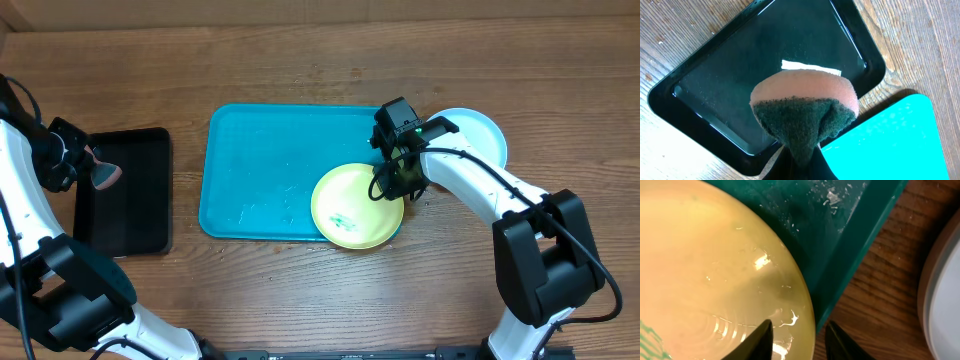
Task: Clean dirty plates on tray and stack at the side
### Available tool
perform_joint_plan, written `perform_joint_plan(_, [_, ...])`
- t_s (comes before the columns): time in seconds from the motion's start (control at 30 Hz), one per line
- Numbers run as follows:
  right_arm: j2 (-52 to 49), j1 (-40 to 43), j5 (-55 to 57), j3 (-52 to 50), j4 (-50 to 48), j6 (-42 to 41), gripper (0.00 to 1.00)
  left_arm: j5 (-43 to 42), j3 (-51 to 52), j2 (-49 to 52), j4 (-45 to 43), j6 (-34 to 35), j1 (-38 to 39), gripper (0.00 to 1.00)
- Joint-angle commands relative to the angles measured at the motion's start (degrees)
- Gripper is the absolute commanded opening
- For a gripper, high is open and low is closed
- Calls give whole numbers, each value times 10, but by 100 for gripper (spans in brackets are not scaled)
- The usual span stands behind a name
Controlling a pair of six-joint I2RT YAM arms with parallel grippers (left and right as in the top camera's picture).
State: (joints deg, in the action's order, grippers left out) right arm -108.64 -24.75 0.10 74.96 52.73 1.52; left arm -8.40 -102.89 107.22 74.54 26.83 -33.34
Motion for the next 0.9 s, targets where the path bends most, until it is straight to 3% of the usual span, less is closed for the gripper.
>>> perform_joint_plan(0.0, [11,-1,-24,1,-2,5,34,-7,-3,3,-2,-11,5,4])
perform_joint_plan(0.17, [11,-8,-74,-5,-5,5,33,-7,-3,3,-2,-11,5,4])
perform_joint_plan(0.67, [11,-52,-52,-31,-93,2,33,-17,-3,3,-2,-16,5,4])
perform_joint_plan(0.77, [11,-52,-36,-32,-106,2,24,-17,-3,3,-2,-16,5,4])
perform_joint_plan(0.87, [11,-52,-38,-33,-126,-10,7,-17,-3,3,-2,-16,5,4])
